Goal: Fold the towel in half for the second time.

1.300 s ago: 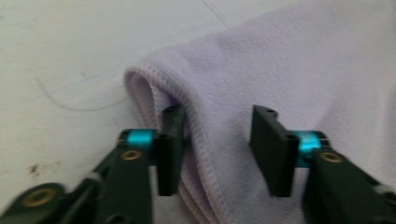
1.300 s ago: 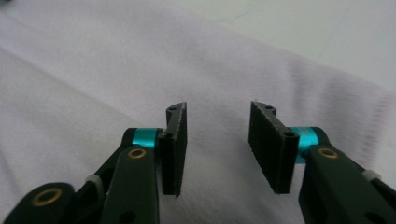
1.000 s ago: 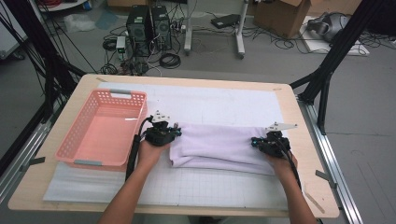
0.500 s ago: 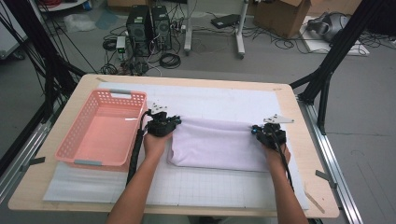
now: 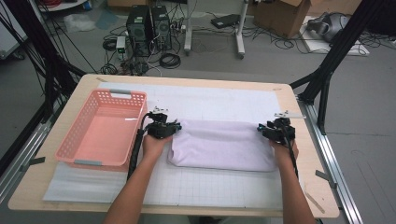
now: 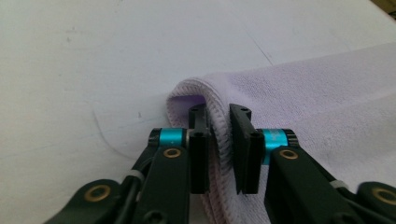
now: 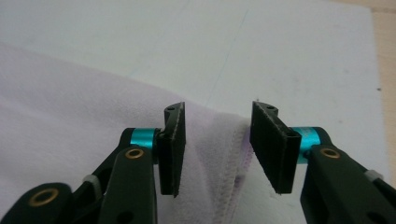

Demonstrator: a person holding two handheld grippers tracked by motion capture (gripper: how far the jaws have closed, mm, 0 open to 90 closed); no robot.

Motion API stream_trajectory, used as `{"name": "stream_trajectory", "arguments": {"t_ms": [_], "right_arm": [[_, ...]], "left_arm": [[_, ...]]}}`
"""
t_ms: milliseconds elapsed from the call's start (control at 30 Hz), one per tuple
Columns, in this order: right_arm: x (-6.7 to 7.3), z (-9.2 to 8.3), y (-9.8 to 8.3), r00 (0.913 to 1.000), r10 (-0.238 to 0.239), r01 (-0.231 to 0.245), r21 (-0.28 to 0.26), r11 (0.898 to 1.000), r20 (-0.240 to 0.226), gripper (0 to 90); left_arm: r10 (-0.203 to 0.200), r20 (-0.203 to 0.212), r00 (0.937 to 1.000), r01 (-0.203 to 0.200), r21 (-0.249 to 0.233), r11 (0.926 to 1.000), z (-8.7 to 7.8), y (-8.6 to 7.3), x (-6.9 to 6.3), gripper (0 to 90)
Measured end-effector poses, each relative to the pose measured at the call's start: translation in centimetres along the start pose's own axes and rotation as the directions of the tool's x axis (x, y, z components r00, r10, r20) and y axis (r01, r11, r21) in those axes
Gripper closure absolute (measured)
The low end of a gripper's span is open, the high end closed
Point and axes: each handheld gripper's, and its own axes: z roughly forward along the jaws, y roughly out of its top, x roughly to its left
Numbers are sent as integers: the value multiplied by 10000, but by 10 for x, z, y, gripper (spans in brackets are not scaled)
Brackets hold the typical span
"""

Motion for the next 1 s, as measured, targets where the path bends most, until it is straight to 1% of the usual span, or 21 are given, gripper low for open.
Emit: {"name": "stream_trajectory", "arguments": {"t_ms": [33,67,100,133,167,200,233,267,300,333,367,433,467,500,600,700,767,800,867,933,1000], "right_arm": [[0,5,-1,9999,-114,114,95,9999,75,555],[-1,8,-2,10000,-45,45,192,9998,18,621],[-4,11,-2,9998,24,-21,126,9999,-183,716],[-6,12,-2,9994,91,-91,11,10000,-334,873],[-5,12,-1,10000,-20,20,-70,10000,32,874],[-5,12,-1,9978,-166,172,-87,9998,648,875],[-8,11,-1,9977,67,-41,-386,9992,669,875],[-11,10,-2,9965,590,-551,-667,9963,587,873],[-13,11,-3,9945,944,-905,-803,9927,460,867],[-14,10,-4,9920,1179,-1141,-780,9904,454,827],[-15,10,-4,9902,1280,-1229,-860,9887,561,751],[-17,4,-3,9837,1679,-1595,-1192,9800,641,643],[-19,1,-3,9810,1831,-1734,-1330,9758,647,620],[-20,-2,-2,9805,1846,-1738,-1420,9745,669,610],[-23,-11,-2,9826,1823,-1761,-1348,9751,347,556],[-24,-23,-5,9837,1776,-1797,-1346,9745,-278,495],[-25,-29,-9,9767,1986,-2067,-1085,9724,-811,456],[-24,-32,-12,9769,1903,-1991,-907,9758,-976,463],[-19,-39,-21,9833,1439,-1501,-494,9874,-1117,462],[-15,-44,-29,9832,1298,-1349,-318,9904,-1286,454],[-11,-50,-38,9838,1146,-1204,-351,9921,-1380,456]], "left_arm": [[-31,-147,9999,29,-144,9999,0,1,0,826],[-123,-248,9996,117,-263,9996,-1,2,1,830],[-247,-375,9990,231,-413,9989,-1,2,2,830],[-328,-484,9983,299,-581,9979,-2,3,3,831],[-298,-643,9975,252,-700,9972,-2,3,4,831],[-270,-705,9971,211,-836,9963,-2,3,4,831],[-242,-780,9967,173,-881,9960,-1,3,4,828],[-191,-836,9963,113,-929,9956,0,3,4,806],[-165,-839,9963,87,-934,9956,0,2,4,760],[-326,-824,9961,257,-837,9962,1,2,5,642],[-608,-757,9953,557,-685,9961,0,2,6,507],[-626,-596,9963,601,-424,9973,-3,2,7,462],[-579,-484,9971,567,-252,9981,-5,2,7,434],[-658,-246,9975,657,-64,9978,-7,1,7,430],[-573,72,9983,572,206,9982,-12,0,3,432],[-518,206,9984,506,562,9971,-16,-5,1,440],[-531,337,9980,505,724,9961,-18,-11,0,442],[-430,366,9984,406,662,9970,-20,-14,-1,447],[-435,367,9984,408,710,9966,-25,-17,-4,436],[-173,406,9990,147,628,9979,-30,-20,-7,431],[108,584,9982,-143,596,9981,-35,-21,-9,432]]}}
